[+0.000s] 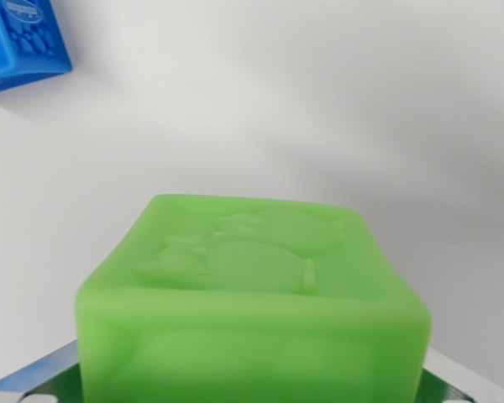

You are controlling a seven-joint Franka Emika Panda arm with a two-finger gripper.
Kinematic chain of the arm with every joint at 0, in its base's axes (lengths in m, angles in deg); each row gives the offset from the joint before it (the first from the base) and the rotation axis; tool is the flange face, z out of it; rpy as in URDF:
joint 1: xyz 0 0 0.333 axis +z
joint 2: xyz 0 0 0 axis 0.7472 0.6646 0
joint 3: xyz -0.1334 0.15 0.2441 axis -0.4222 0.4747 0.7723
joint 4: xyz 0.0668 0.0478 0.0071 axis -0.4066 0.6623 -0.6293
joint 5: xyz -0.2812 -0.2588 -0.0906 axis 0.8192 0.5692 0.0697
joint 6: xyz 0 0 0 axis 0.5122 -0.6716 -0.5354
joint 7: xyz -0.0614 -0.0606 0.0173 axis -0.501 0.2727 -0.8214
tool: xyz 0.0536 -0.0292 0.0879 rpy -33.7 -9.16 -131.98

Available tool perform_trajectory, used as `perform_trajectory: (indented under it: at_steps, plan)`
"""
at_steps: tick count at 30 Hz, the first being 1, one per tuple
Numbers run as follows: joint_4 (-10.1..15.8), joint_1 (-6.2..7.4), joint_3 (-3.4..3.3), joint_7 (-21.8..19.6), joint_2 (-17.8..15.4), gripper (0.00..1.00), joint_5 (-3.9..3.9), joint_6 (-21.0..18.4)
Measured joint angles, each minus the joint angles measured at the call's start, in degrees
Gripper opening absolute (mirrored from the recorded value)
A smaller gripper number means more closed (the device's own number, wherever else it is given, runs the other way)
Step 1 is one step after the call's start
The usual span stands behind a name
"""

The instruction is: Stack cube

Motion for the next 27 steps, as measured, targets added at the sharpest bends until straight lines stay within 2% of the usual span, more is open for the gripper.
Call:
perform_trajectory:
  at_steps: [27]
  plan:
    - [-1.0, 4.37, 0.09, -1.3, -2.4, 0.0, 0.18, -3.5]
